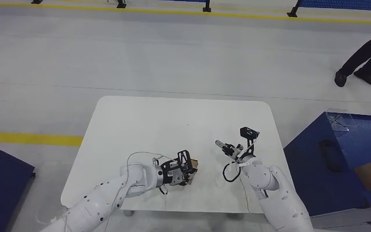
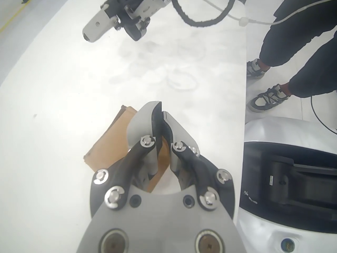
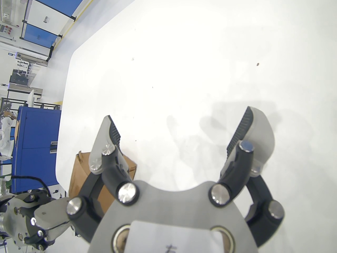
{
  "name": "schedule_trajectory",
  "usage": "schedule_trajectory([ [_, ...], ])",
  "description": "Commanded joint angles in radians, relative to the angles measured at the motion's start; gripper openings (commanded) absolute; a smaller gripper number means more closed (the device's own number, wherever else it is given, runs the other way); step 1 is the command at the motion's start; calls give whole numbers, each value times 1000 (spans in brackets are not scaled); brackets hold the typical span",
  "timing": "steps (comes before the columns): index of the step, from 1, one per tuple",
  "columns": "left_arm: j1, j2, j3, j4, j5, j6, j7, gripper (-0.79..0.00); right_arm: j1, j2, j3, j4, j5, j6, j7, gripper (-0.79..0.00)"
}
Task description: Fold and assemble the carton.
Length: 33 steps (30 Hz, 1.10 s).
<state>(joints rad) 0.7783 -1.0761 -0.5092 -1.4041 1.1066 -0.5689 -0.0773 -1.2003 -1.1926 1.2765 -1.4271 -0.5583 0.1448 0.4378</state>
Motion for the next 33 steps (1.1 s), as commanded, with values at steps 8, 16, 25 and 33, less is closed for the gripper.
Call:
schedule_trajectory([
  [8,13,-15,-15,16,5,-28,-37,-785,0,0,0,0,0,0,0,0],
  [16,52,-10,-62,-6,59,-14,35,-785,0,0,0,0,0,0,0,0],
  [25,52,-31,-72,12,55,-1,-3,-785,0,0,0,0,0,0,0,0],
  [33,76,-35,-103,43,57,21,-29,-785,0,0,0,0,0,0,0,0],
])
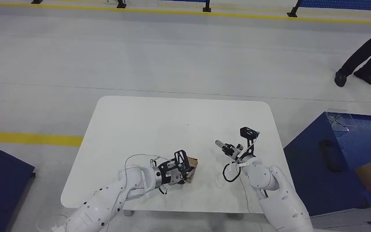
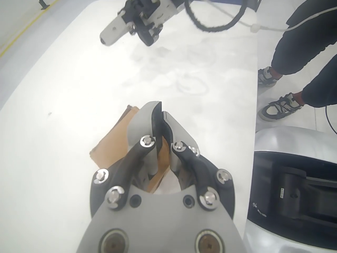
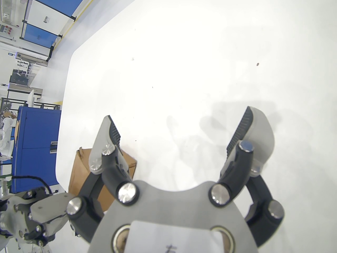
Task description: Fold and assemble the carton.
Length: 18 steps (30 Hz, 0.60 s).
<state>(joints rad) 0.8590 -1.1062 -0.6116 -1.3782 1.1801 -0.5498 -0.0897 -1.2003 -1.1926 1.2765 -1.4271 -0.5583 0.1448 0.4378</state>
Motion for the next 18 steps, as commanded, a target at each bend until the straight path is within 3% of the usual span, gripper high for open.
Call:
schedule_trajectory([
  [1,-9,-9,-1,21,-24,8,-18,-785,0,0,0,0,0,0,0,0],
  [7,41,0,-62,-42,51,122,114,-785,0,0,0,0,0,0,0,0],
  [11,154,31,-160,-129,103,257,242,-785,0,0,0,0,0,0,0,0],
  [16,305,62,-287,-243,86,397,271,-785,0,0,0,0,0,0,0,0],
  [17,334,66,-310,-260,78,421,272,-637,0,0,0,0,0,0,0,0],
  [18,360,69,-331,-273,69,446,266,-403,0,0,0,0,0,0,0,0],
])
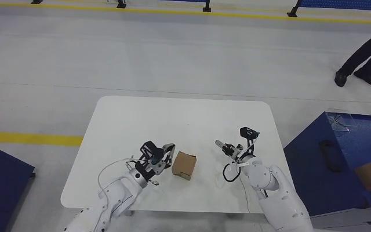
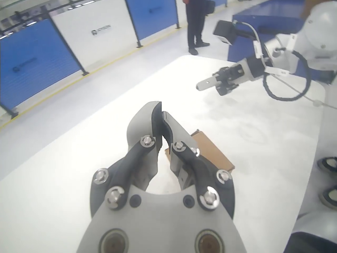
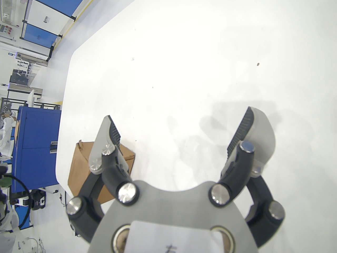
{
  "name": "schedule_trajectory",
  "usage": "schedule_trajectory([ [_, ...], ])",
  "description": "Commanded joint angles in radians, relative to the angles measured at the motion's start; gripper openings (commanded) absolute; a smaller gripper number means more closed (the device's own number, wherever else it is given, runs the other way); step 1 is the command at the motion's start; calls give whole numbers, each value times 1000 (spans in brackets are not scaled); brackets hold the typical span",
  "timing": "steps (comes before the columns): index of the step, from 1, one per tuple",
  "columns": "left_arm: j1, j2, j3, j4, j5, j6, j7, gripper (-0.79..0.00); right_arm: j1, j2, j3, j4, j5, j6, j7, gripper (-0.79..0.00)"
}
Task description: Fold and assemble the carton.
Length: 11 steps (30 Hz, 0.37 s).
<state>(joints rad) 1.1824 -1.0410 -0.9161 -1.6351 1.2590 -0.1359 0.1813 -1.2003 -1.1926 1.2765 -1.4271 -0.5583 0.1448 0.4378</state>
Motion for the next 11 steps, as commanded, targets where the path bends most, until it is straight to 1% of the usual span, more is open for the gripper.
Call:
schedule_trajectory([
  [1,58,6,-44,-27,-25,50,-24,0,0,0,0,0,0,0,0,0],
  [3,69,8,-54,-34,-37,57,-37,0,0,0,0,0,0,0,0,0],
  [4,66,8,-53,-33,-34,55,-33,-701,0,0,0,0,0,0,0,0],
  [5,72,8,-57,-35,-38,59,-39,-623,0,0,0,0,0,0,0,0],
  [8,69,8,-55,-34,-37,57,-37,-426,0,0,0,0,0,0,0,-1],
  [11,69,8,-54,-34,-37,57,-37,-255,0,0,0,0,0,0,0,0],
])
